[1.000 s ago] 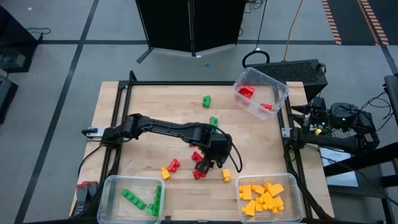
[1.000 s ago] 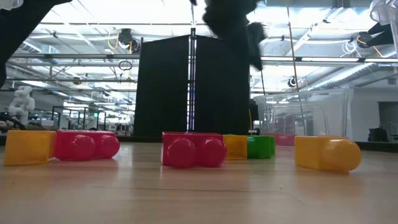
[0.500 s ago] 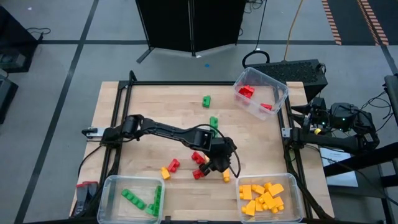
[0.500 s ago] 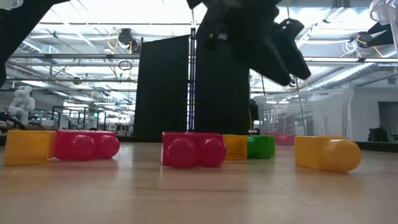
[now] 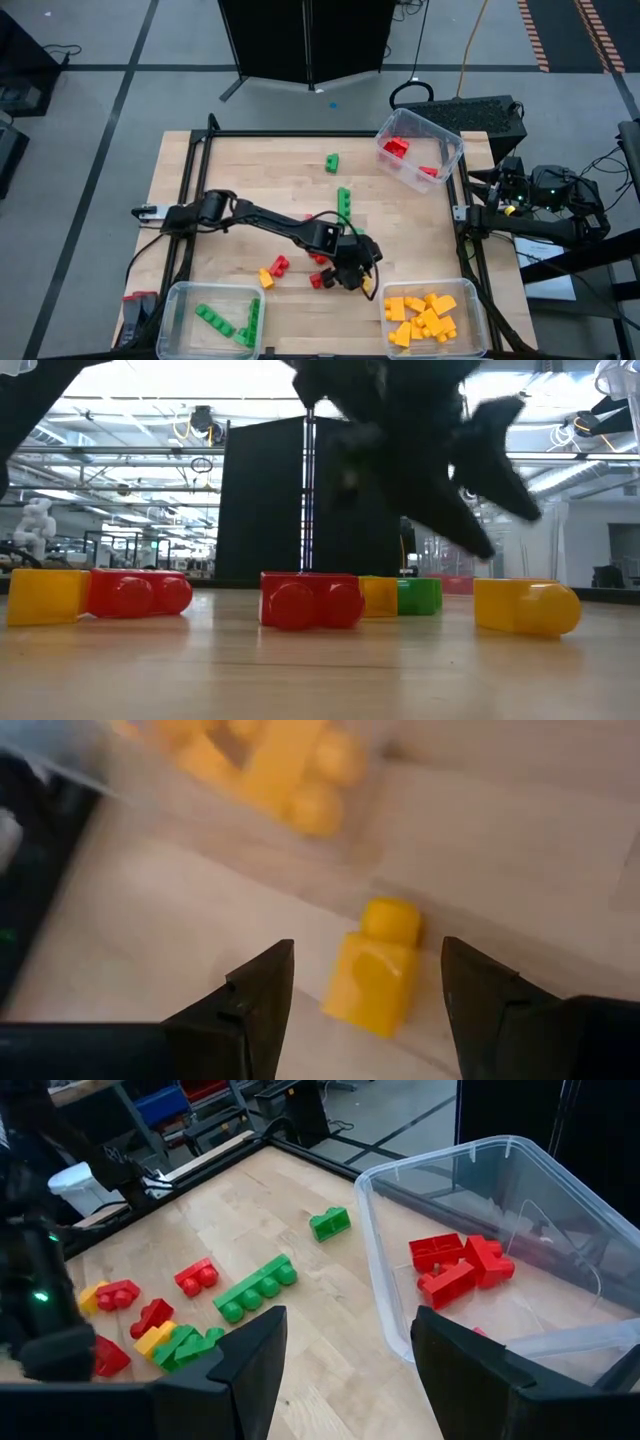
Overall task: Sort blocks
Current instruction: Put the yellow game piece into the bottom right transparent bin
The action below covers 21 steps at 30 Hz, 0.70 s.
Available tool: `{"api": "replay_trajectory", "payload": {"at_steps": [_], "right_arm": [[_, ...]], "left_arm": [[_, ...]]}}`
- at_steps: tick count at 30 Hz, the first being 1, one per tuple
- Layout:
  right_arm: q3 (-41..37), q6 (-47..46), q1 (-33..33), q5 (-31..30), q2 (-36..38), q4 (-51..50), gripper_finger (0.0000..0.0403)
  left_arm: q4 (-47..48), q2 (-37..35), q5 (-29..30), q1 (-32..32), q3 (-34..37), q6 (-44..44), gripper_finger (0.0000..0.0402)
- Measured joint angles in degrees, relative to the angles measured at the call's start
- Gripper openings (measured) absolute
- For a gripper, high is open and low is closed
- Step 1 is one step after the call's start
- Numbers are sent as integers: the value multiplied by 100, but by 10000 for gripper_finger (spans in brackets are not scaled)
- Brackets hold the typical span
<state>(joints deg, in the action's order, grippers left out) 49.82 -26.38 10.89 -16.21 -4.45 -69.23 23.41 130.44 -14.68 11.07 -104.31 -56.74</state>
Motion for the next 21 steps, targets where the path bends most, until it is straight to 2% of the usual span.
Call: {"api": "replay_trajectory", "payload": {"at_steps": [4, 10, 21], "right_arm": [[0, -2, 0, 0, -2, 0, 208], [0, -19, 0, 0, -2, -2, 208], [2, 4, 0, -22, -2, -4, 208]], "left_arm": [[-473, 245, 147, -13, 11, 40, 192], [-303, 389, 145, -27, 4, -81, 192], [-575, 631, 62, -65, -7, 62, 187]]}}
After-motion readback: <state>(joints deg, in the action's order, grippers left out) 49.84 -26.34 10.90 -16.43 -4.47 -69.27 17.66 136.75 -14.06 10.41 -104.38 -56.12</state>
